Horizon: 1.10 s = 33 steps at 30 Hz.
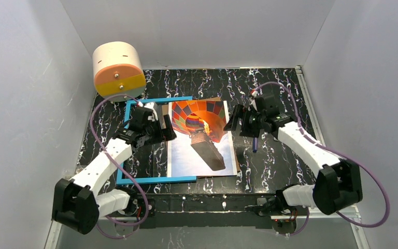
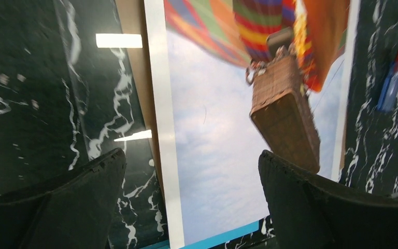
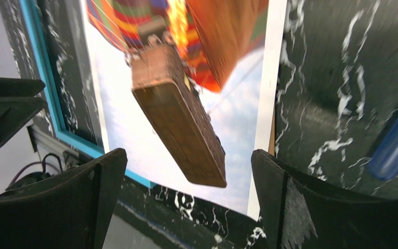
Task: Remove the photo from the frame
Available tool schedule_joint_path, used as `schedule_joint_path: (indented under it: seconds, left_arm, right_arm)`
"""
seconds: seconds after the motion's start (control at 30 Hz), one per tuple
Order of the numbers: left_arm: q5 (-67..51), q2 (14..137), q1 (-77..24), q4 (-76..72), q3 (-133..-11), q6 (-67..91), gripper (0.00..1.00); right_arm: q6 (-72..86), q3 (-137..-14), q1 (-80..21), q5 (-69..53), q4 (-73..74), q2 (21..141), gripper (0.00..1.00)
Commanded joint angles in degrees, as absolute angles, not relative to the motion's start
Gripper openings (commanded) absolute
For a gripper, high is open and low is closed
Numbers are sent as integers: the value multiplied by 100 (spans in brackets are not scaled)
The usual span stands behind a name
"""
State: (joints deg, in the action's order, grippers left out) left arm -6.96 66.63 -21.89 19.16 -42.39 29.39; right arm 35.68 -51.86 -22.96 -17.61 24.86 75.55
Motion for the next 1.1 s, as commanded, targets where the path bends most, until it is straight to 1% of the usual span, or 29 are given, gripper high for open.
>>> schedule_joint_path:
  seconds: [0.0,0.27,0.5,0.73,0.87,1.07]
  left_arm:
    - [386,6200,-2206,2653,-5028,2781,98]
    - [1600,5995,-2206,3395,-6211,2368,98]
    - [2122,6000,-2206,3608,-6842,2259,98]
    - [2558,6245,-2207,3913,-7389,2312,98]
    - [2917,6372,-2206,4062,-7490,2286,98]
    - [2738,6496,-2206,4258,-7428,2154,98]
  right_arm:
    - [3030,-5875,-2318,-988,2586,6924,99]
    - [2407,-6422,-2320,899,2772,6102,99]
    - [2290,-6538,-2319,1918,2662,5698,99]
    - [2119,-6682,-2317,2079,2710,5794,99]
    - [2147,-6969,-2304,2096,3027,6204,99]
    - [2534,-7339,-2261,2131,3677,7028,99]
